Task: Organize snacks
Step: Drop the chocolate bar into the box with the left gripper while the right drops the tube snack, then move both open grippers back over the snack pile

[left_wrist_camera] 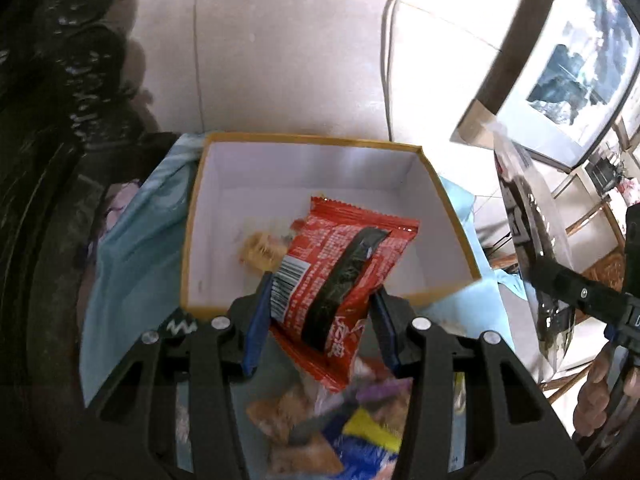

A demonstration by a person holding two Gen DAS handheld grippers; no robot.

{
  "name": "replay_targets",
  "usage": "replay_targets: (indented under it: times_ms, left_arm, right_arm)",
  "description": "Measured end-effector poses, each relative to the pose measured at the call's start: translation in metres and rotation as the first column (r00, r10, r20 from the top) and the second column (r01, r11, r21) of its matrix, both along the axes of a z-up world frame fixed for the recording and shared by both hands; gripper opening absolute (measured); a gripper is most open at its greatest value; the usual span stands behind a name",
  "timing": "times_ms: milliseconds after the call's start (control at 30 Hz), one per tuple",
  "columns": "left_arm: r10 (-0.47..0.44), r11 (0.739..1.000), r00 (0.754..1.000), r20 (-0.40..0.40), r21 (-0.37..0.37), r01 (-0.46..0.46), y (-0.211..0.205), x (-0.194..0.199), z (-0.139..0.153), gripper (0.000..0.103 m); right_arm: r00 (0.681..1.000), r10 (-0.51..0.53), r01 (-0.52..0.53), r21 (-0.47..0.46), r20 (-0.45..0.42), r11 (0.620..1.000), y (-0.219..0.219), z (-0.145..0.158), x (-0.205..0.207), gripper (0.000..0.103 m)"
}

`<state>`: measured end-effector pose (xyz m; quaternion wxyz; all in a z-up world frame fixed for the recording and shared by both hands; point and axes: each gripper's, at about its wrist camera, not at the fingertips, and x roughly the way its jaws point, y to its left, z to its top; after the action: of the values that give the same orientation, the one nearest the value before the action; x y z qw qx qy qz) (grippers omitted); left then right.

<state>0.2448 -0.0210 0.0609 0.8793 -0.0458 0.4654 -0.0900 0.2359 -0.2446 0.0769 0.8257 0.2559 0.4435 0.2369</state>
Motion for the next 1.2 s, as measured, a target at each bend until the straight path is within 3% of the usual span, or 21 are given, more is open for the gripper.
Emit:
replay_targets:
  times_ms: [200, 233, 267, 300, 333, 400, 567, 767, 867, 1000, 1200]
  left_arm:
    - [0.042, 0.998, 0.998, -0.054, 0.04, -0.04, 0.0, 0.073, -0.029, 0.047]
    - [0.053, 0.998, 0.997, -0.064, 0.04, -0.05, 0.001, 0.083, -0.037, 0.052]
    - [0.063, 0.997, 0.995, -0.073, 0.04, -0.061, 0.001, 0.09, -0.043, 0.061]
    - [0.078, 0.996, 0.993, -0.084, 0.055, -0.074, 0.0, 0.097, -0.051, 0.087]
    - [0.085, 0.994, 0.993, -0.083, 0.074, -0.079, 0.0, 0.101, -0.056, 0.101]
    - [0.097, 0.986, 0.992, -0.08, 0.145, -0.085, -0.002, 0.104, -0.065, 0.101]
    - [0.051, 0.978, 0.997, -0.054, 0.203, -0.039, 0.003, 0.084, -0.066, 0.101]
    - [0.042, 0.984, 0.998, -0.048, 0.176, -0.033, 0.015, 0.029, -0.053, 0.101]
    - [0.089, 0.985, 0.995, -0.045, 0.15, -0.081, 0.026, -0.01, -0.052, 0.101]
    - [0.109, 0.99, 0.986, -0.122, 0.101, -0.097, 0.034, -0.059, -0.069, 0.101]
    - [0.124, 0.989, 0.96, -0.25, 0.108, -0.1, 0.038, -0.118, -0.115, 0.101]
  right_arm:
    - [0.999, -0.039, 0.04, -0.128, 0.013, 0.991, 0.015, -0.032, 0.065, 0.032]
    - [0.999, -0.047, 0.047, -0.131, 0.003, 0.99, 0.015, -0.04, 0.073, 0.035]
    - [0.998, -0.061, 0.058, -0.131, -0.019, 0.99, 0.016, -0.053, 0.083, 0.041]
    - [0.996, -0.076, 0.068, -0.153, -0.042, 0.986, 0.017, -0.065, 0.091, 0.046]
    - [0.994, -0.096, 0.083, -0.19, -0.059, 0.978, 0.018, -0.073, 0.096, 0.051]
    - [0.982, -0.161, 0.13, -0.269, -0.098, 0.954, 0.014, -0.091, 0.102, 0.055]
    - [0.979, -0.181, 0.16, -0.202, -0.092, 0.966, 0.0, -0.092, 0.083, 0.064]
    - [0.991, -0.135, 0.128, -0.214, -0.022, 0.968, -0.002, -0.067, 0.028, 0.068]
    - [0.994, -0.108, 0.102, -0.239, -0.012, 0.966, 0.0, -0.06, -0.008, 0.069]
    - [0.998, -0.054, 0.044, -0.291, -0.027, 0.956, 0.006, -0.063, -0.058, 0.069]
    - [0.988, -0.026, -0.019, -0.29, -0.152, 0.957, 0.012, -0.089, -0.121, 0.07]
